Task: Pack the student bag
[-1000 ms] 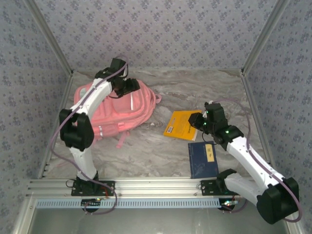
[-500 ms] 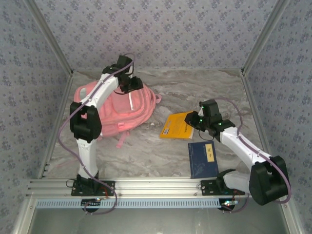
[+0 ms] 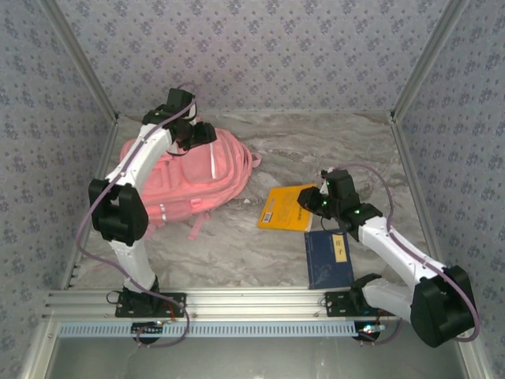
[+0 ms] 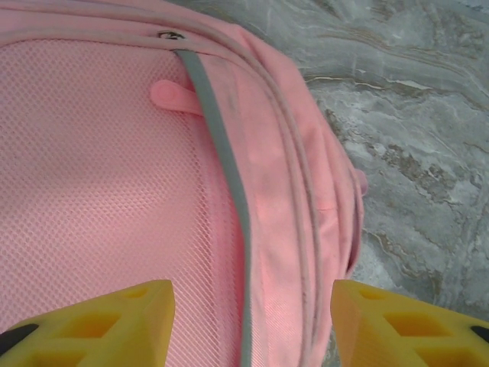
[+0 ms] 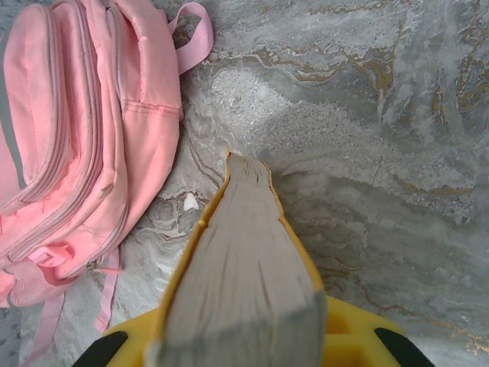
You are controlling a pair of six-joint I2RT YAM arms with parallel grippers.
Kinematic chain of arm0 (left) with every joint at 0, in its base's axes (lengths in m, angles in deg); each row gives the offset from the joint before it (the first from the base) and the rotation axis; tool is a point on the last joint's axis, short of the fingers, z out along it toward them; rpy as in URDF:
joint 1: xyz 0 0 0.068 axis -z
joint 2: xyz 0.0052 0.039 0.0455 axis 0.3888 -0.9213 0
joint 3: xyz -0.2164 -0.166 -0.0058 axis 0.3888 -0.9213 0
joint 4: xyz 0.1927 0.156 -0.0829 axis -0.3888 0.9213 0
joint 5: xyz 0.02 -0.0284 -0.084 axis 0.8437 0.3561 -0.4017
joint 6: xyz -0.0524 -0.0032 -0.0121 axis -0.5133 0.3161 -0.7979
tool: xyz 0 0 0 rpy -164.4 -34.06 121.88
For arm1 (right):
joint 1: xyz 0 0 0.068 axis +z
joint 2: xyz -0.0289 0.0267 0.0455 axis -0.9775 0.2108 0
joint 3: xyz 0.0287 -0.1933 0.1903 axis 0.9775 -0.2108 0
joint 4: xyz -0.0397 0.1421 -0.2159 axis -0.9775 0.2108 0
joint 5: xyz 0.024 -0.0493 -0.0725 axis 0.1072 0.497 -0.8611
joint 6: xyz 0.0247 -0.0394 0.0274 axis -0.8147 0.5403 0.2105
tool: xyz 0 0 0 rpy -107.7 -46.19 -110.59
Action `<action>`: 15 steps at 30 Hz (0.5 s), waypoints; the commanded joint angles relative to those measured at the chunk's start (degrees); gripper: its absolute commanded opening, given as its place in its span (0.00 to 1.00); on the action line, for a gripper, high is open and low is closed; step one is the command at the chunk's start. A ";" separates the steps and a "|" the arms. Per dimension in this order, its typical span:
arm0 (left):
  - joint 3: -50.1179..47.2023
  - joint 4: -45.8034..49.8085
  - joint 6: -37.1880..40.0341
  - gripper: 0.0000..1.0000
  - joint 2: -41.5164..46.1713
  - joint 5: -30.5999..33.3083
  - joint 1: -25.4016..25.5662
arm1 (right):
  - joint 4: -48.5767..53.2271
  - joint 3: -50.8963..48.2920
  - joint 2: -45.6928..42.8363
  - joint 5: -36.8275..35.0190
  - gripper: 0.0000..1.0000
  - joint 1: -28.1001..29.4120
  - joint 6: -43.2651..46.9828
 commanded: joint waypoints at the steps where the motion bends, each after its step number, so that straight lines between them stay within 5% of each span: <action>1: 1.59 -0.17 0.39 0.56 -2.73 -2.05 0.29 | -0.64 -0.15 -2.54 -0.66 0.00 0.18 -0.72; 15: 3.47 -1.23 -0.62 0.49 -7.23 -3.50 2.13 | 0.73 -0.56 -1.76 1.48 0.00 -0.42 0.77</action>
